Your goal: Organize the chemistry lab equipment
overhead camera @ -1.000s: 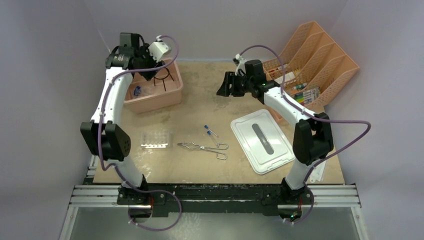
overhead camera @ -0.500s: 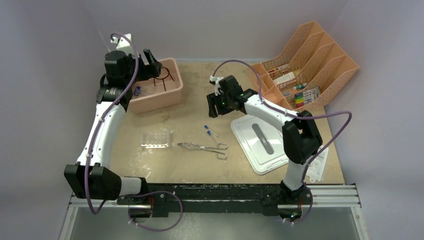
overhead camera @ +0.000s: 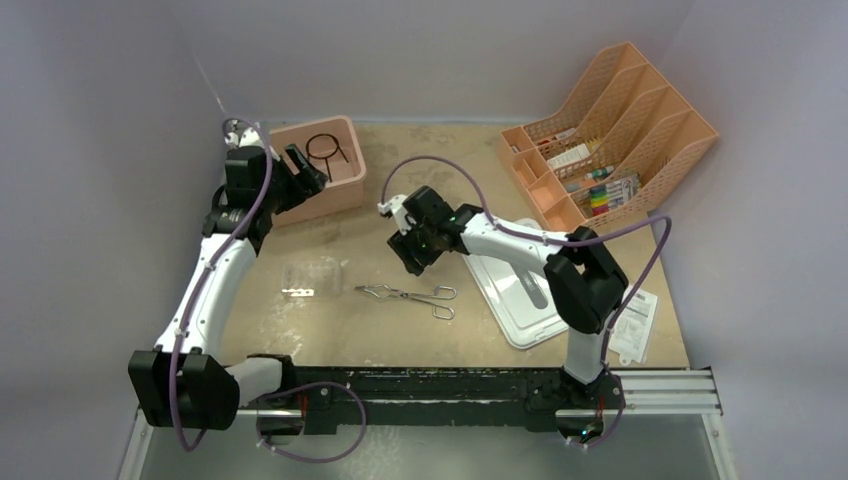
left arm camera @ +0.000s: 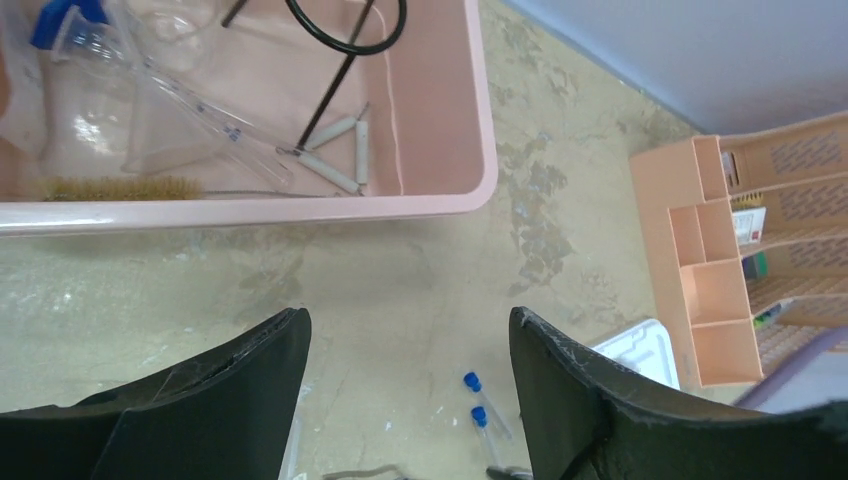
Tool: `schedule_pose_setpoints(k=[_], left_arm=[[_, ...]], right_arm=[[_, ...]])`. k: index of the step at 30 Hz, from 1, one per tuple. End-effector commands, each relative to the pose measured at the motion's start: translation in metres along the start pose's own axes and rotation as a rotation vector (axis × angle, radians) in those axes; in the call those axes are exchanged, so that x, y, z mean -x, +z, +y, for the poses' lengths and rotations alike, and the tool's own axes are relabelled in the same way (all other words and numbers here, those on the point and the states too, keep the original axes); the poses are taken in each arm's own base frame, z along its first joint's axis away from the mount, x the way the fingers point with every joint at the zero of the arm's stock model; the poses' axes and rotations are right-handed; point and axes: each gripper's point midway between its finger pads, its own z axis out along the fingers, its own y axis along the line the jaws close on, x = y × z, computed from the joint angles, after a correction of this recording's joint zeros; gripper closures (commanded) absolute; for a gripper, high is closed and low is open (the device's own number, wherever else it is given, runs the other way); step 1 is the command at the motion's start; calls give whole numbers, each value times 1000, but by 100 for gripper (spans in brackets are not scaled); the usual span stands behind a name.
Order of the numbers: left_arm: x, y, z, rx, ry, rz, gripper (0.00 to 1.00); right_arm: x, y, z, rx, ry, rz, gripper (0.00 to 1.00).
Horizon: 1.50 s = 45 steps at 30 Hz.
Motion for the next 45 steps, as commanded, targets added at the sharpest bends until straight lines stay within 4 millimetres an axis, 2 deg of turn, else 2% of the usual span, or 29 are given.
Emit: schedule_pose_setpoints(k=[1,4,7,9,19,22,28,33,35,39,45], left_arm=[[29,-11,2,59,-49,-120,29],[36,-13,15,139,-66,-149,30],[39,-13,17,159,-63,-153,30],[40,-13,16,156,-59,-156,30],[38,-9,14,144,-54,-137,30],[38,-10,13,142,-54,-138,30],[41,-15,16,160,-58,-154,29],[41,-18,18,170,-68,-167,29],[39,-18,18,166,-81,-165,29],[32,-11,16,147,-139,-151,29],[9,2,15,111,-233,-86,30]], right_arm=[[6,-2,35,92,-201,-14,40],[3,6,52,111,-271,10,41],[-2,12,73,150,-333,24,41],[-5,15,80,155,-353,33,41],[-18,32,80,111,-414,102,43],[-23,37,77,95,-421,123,49],[-32,41,78,102,-410,148,78],[-29,36,79,110,-409,132,95],[-29,28,88,160,-396,129,98],[-12,14,94,180,-319,38,99],[7,-1,79,162,-190,-61,100]])
